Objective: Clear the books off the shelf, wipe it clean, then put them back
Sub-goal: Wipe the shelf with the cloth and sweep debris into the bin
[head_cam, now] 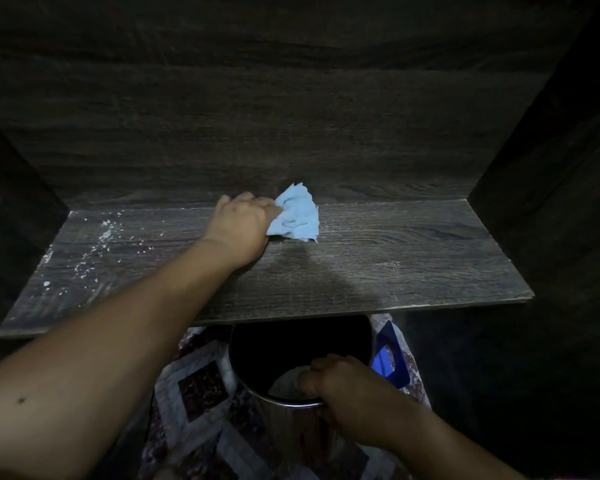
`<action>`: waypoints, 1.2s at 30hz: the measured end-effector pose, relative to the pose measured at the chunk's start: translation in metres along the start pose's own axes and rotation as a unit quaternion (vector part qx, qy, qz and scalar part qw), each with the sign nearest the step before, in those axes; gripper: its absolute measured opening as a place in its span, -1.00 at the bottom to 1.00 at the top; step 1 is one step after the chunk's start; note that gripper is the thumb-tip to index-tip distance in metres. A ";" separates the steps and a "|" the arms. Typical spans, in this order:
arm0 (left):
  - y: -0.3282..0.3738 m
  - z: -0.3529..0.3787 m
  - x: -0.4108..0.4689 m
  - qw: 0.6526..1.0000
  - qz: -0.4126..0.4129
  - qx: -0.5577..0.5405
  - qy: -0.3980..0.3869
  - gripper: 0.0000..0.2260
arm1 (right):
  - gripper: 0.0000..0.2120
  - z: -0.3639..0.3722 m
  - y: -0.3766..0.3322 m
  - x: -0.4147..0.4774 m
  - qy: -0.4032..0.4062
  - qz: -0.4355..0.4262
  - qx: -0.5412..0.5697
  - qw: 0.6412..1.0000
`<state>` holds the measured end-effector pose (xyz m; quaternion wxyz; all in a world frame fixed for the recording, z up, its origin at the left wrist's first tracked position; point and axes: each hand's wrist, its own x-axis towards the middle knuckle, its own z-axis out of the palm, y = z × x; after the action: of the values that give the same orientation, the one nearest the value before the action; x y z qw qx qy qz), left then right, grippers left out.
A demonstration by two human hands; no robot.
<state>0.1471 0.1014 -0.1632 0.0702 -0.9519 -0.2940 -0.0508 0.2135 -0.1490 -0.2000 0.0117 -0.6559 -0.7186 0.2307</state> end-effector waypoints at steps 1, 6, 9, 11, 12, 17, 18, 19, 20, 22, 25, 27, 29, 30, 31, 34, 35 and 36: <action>0.002 -0.001 -0.005 1.000 0.006 -0.009 0.000 -0.63 | -0.62 0.001 0.000 0.000 0.001 -0.001 -0.001 1.000; 0.016 -0.005 -0.038 0.997 0.030 -0.072 -0.007 -0.65 | -0.59 0.004 -0.001 -0.005 0.007 -0.014 -0.019 1.000; 0.021 -0.016 -0.059 0.990 0.081 -0.108 -0.036 -0.56 | -0.59 0.002 -0.001 -0.008 0.013 -0.020 -0.024 0.999; 0.019 -0.021 -0.067 0.980 0.089 -0.172 -0.053 -0.63 | -0.61 0.003 0.000 -0.009 0.018 -0.019 -0.031 0.999; 0.016 -0.023 -0.067 0.972 0.071 -0.218 -0.050 -0.68 | -0.63 0.004 0.001 -0.009 0.021 -0.017 -0.034 0.999; -0.004 -0.023 -0.033 0.948 -0.043 -0.276 0.153 -0.72 | -0.64 0.007 0.010 -0.008 0.033 -0.006 -0.037 0.999; -0.008 -0.024 -0.025 0.950 -0.040 -0.250 0.181 -0.66 | -0.64 0.007 0.010 -0.007 0.032 -0.006 -0.038 0.999; -0.010 -0.024 -0.017 0.955 -0.027 -0.219 0.197 -0.62 | -0.65 0.007 0.012 -0.006 0.031 -0.004 -0.036 0.999; -0.012 -0.023 -0.010 0.962 -0.004 -0.180 0.206 -0.60 | -0.66 0.006 0.012 -0.005 0.029 -0.002 -0.034 0.999; -0.018 -0.017 0.001 0.970 0.048 -0.104 0.213 -0.60 | -0.69 0.004 0.014 -0.004 0.027 0.003 -0.031 0.999; -0.023 -0.001 0.013 0.972 0.068 -0.011 0.223 -0.64 | -0.66 0.004 0.017 -0.004 0.025 0.003 -0.019 1.000; -0.021 0.007 0.015 0.970 0.081 0.033 0.226 -0.71 | -0.65 0.003 0.018 -0.004 0.027 -0.001 -0.006 1.000; -0.015 0.013 0.014 0.971 0.091 0.055 0.216 -0.74 | -0.70 0.004 0.018 -0.005 0.039 -0.015 0.018 0.999; -0.011 0.014 0.013 0.975 0.083 0.052 0.200 -0.73 | -0.73 0.004 0.018 -0.005 0.044 -0.022 0.028 0.998; -0.008 0.016 0.012 0.980 0.062 0.046 0.181 -0.74 | -0.73 0.004 0.018 -0.006 0.045 -0.023 0.037 0.998; 0.003 0.013 0.016 0.992 -0.018 0.044 0.114 -0.83 | -0.67 0.005 0.015 -0.008 0.043 -0.015 0.038 0.998; 0.004 0.010 0.018 0.994 -0.028 0.044 0.096 -0.87 | -0.65 0.005 0.015 -0.008 0.040 -0.013 0.035 0.999; 0.004 0.006 0.020 0.996 -0.030 0.034 0.080 -0.88 | -0.65 0.005 0.014 -0.009 0.035 -0.011 0.032 0.999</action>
<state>0.1658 0.1101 -0.1671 0.1240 -0.9326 -0.3173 -0.1190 0.2265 -0.1582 -0.2065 0.0605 -0.6551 -0.7171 0.2301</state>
